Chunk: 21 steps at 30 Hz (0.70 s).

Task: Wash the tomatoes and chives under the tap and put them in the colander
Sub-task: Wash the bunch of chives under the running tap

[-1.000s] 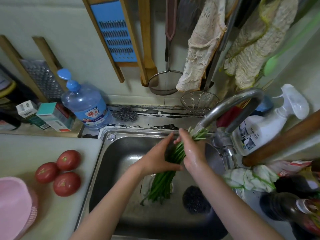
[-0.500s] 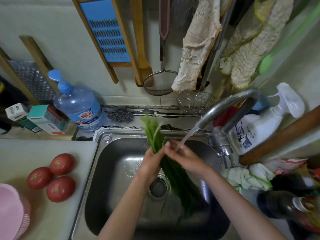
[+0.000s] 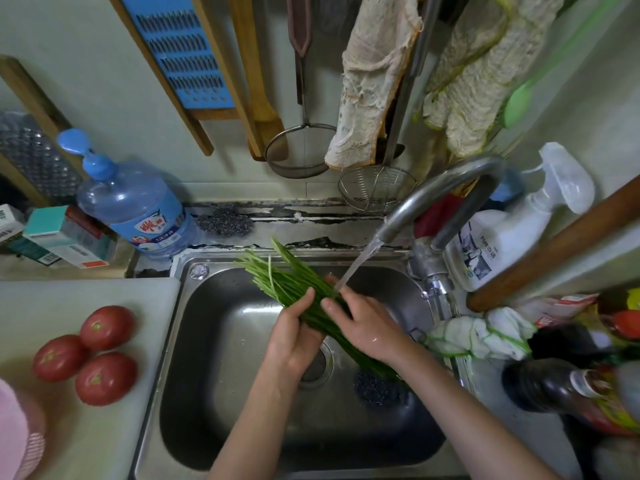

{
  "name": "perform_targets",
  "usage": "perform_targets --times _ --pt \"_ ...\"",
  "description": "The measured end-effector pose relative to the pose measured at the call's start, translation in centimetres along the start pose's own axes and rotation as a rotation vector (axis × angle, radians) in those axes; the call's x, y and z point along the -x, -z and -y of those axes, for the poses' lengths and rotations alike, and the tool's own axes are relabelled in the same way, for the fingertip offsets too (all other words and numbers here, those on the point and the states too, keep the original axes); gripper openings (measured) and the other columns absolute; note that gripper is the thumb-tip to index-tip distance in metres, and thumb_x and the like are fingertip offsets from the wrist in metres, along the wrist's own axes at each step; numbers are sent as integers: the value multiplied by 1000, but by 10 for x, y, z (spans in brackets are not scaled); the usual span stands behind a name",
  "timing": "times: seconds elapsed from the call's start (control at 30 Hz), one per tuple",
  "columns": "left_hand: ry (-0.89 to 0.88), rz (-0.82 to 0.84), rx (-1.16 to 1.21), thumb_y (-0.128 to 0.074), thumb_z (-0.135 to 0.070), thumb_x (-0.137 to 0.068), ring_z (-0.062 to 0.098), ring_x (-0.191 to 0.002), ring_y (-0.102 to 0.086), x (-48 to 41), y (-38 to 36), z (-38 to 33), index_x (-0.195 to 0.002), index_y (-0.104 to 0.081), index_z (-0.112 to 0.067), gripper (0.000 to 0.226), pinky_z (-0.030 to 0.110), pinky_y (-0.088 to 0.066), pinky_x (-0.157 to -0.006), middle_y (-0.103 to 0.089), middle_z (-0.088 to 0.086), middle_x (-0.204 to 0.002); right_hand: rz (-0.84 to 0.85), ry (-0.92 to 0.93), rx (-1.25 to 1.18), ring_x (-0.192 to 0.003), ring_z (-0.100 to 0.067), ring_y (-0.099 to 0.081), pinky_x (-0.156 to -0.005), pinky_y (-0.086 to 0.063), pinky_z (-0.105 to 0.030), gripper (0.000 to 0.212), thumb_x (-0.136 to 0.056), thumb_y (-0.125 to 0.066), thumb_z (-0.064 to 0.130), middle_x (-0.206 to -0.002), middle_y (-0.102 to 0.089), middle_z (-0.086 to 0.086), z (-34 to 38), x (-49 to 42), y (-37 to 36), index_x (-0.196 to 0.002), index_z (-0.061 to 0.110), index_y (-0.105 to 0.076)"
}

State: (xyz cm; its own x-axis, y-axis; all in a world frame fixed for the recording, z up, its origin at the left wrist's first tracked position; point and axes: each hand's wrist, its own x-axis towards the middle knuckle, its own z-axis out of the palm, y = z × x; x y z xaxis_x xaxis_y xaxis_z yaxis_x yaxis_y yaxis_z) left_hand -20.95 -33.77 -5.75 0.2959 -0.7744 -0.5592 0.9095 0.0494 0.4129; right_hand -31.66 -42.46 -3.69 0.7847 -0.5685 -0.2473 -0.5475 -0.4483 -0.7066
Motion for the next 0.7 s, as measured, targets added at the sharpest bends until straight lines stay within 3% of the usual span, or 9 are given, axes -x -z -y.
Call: perform_targets --times 0.07,0.13,0.2,0.3,0.37,0.43,0.5,0.63,0.7 --pt "3 5 19 -49 -15 -88 29 -100 -61 0 -5 1 -105 -64 2 28 40 -42 -99 -68 17 -102 -13 59 -47 -108 -22 -61 -87 -51 -42 46 -89 -40 61 -118 -65 2 1 4 -1 -126 34 -44" --pt "6 9 1 -43 -18 -96 27 -89 -65 -1 -9 3 -88 -71 -1 33 38 -45 -93 -69 16 -90 -80 71 -60 -90 -20 -66 -75 -52 -41 38 -90 -44 58 -95 -69 1 -1 3 0 -111 27 -51" --pt "14 2 -53 -44 -28 -96 28 -97 -67 1 -10 5 -97 -72 -1 39 41 -45 -96 -70 18 -102 -98 25 -111 -81 -16 -67 -73 -53 -39 34 -92 -44 54 -86 -70 0 -3 1 3 -106 25 -57" --pt "-34 -32 -132 -56 -44 -84 35 -121 -55 -1 -11 11 -126 -57 1 62 50 -36 -109 -60 23 -127 -68 -90 -277 -90 -10 -65 -78 -49 -29 35 -96 -42 47 -95 -71 2 1 -1 5 -110 24 -64" --pt "-56 -68 -132 -56 -50 -80 37 -124 -52 -1 -14 15 -129 -53 2 72 51 -34 -111 -57 26 -129 -69 -204 -407 -98 -12 -64 -82 -46 -28 36 -98 -40 44 -101 -71 2 5 -3 5 -108 22 -67" --pt "-44 -69 -100 -50 -55 -81 35 -125 -51 -2 -14 19 -131 -53 1 75 48 -32 -112 -56 25 -130 -23 -279 -483 -116 -16 -57 -96 -43 -30 44 -95 -40 53 -119 -65 2 4 -4 4 -118 24 -63" --pt "-23 -73 -39 -42 -57 -86 33 -123 -53 0 -15 19 -126 -57 -2 69 45 -33 -111 -59 22 -127 58 -235 -347 -125 -16 -51 -105 -40 -33 62 -84 -47 67 -132 -56 4 8 -1 4 -131 26 -51" --pt "36 1 4 -35 -48 -96 31 -115 -57 1 -22 12 -115 -62 -4 56 42 -39 -104 -66 18 -114 2 -133 -261 -100 -12 -65 -87 -51 -29 48 -84 -52 62 -105 -70 3 10 -2 5 -115 26 -61" --pt "74 45 -11 -37 -43 -96 31 -116 -57 3 -20 8 -121 -60 -4 52 42 -40 -102 -65 19 -118 13 -147 -322 -101 -12 -64 -87 -50 -27 48 -88 -45 61 -106 -70 3 8 -5 11 -112 25 -65"
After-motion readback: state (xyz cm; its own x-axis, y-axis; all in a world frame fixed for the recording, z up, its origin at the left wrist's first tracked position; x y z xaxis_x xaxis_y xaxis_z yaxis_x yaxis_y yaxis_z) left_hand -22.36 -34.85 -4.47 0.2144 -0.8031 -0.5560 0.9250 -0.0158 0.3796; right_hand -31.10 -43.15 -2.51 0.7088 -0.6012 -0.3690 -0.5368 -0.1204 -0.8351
